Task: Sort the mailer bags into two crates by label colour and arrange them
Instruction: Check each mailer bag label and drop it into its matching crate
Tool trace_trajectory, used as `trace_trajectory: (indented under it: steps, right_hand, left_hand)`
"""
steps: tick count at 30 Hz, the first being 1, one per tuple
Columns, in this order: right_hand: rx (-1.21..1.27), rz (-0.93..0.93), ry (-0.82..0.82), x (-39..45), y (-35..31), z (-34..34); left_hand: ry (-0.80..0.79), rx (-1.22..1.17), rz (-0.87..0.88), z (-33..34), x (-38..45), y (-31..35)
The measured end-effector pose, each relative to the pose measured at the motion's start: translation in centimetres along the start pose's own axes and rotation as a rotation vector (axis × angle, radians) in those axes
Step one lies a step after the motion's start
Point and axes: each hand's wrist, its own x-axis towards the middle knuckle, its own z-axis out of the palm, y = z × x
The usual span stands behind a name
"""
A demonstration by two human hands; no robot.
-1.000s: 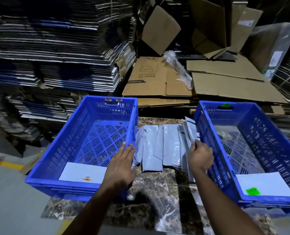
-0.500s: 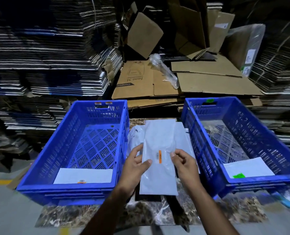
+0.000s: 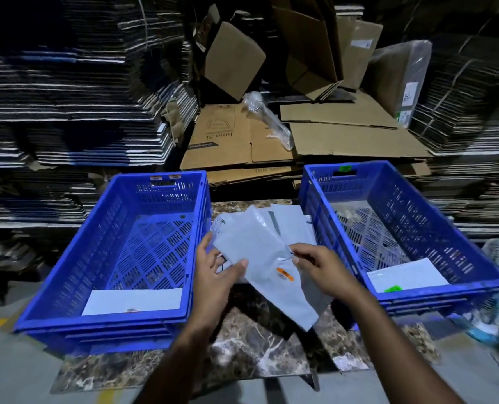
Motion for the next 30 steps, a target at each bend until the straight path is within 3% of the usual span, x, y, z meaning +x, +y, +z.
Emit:
trace_trajectory:
  steps: [3, 5, 7, 10, 12, 14, 16, 19, 21, 23, 26, 30]
  right_hand:
    - [-0.216, -0.027, -0.144, 1.0, -1.1, -2.6]
    - [-0.311, -0.049, -0.15, 1.4, -2.1, -3.8]
    - [-0.392, -0.048, -0.028, 1.5, -2.2, -4.7]
    - [-0.503, -0.009, 0.233, 1.1, -1.0, -5.5]
    - [-0.401, 0.091, 0.266, 0.6, 0.2, -5.3]
    - [-0.102, 0.177, 0.192, 0.1, 1.1, -4.4]
    - [0.152, 0.179, 0.155, -0.1, 1.6, -3.2]
    - [0.234, 0.116, 0.223, 0.4, 1.2, -1.9]
    - [0.177, 0.072, 0.228, 0.7, 0.1, -1.0]
    - [0.12, -0.002, 0.197, 1.2, -1.2, 0.2]
    - [0.096, -0.111, 0.181, 2.6, -3.6, 2.4]
    - [0.12, -0.217, 0.142, 4.6, -7.1, 6.7]
  left_hand:
    - [0.0, -0.013, -0.077, -0.7, 1.0, 0.2]
    - [-0.039, 0.079, -0.099, -0.4, 1.0, 0.2]
    - [-0.04, 0.046, -0.109, 0.3, 0.6, -0.3]
    - [0.004, -0.218, -0.138, 1.2, -0.1, -1.1]
    - [0.039, -0.312, -0.165, 1.4, -0.4, -1.9]
    - [0.067, -0.325, -0.188, 1.3, -0.3, -2.7]
    - [0.106, -0.318, -0.195, 0.7, -0.3, -3.0]
    - [0.194, -0.293, -0.181, -0.8, -0.6, -2.0]
    - [0.299, -0.029, -0.038, -2.2, -1.3, -0.5]
    - [0.387, 0.412, 0.235, -4.1, -1.3, 1.3]
    - [0.283, 1.057, 0.514, -7.6, 0.3, 3.5]
    - [0.141, 1.428, 0.631, -11.4, 2.5, 7.1]
